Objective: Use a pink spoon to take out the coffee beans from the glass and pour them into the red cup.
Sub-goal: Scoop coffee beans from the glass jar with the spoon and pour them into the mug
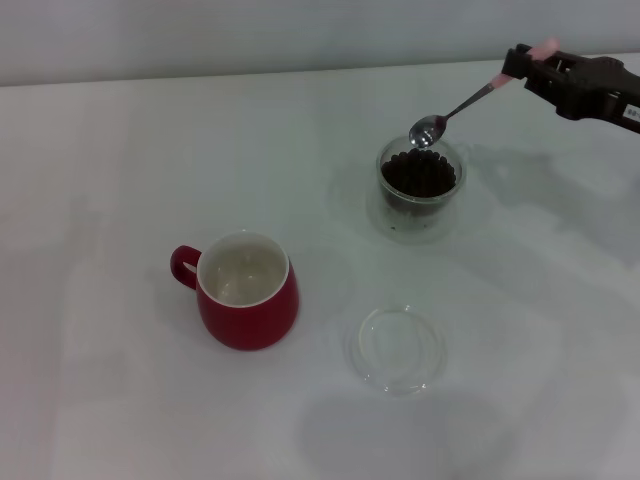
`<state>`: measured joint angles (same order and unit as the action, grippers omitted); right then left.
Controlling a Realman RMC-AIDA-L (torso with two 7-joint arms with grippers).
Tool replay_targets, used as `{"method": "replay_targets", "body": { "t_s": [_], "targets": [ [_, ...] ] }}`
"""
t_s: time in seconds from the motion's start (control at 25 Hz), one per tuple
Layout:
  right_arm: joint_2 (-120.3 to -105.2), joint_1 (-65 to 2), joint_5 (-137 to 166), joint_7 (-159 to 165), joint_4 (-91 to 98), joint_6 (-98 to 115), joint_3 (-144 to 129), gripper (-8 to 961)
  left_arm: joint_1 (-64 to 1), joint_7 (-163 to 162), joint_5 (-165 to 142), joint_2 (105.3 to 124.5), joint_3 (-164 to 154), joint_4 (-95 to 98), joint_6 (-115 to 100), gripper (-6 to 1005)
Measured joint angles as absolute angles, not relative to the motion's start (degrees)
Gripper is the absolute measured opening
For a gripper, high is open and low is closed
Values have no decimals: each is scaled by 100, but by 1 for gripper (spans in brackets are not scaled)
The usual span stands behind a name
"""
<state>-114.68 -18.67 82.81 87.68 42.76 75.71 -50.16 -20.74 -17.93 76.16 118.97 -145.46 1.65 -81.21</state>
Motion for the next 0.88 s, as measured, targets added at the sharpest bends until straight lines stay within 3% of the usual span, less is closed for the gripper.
{"method": "replay_targets", "body": {
  "t_s": [0.88],
  "targets": [
    [-11476, -2247, 10018, 9974, 5483, 7078, -5338, 138, -2054, -1793, 7566, 11900, -14598, 157, -8065, 891]
  ]
}}
